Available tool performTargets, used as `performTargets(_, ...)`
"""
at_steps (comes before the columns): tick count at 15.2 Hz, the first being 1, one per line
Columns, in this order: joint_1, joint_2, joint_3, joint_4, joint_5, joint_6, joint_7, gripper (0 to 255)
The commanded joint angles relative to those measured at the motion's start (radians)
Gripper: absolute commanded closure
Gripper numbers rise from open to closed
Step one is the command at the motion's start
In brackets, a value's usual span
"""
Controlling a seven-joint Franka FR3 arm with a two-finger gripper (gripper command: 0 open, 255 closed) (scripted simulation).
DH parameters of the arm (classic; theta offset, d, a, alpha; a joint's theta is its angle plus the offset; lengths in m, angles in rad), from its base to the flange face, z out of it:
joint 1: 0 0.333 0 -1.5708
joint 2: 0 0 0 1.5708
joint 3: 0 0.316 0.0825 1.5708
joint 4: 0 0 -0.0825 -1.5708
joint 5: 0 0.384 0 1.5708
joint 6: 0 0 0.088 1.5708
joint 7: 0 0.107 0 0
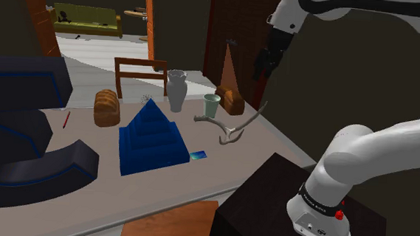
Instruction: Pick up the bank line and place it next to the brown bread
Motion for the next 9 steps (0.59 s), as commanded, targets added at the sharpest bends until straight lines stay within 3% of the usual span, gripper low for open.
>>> performTargets(1, 0.000, 0.000, 0.000, 0.000, 0.000, 0.000, 0.000, 0)
performTargets(9, 0.063, 0.137, -0.054, -0.155, -0.021, 0.291, -0.231, 0)
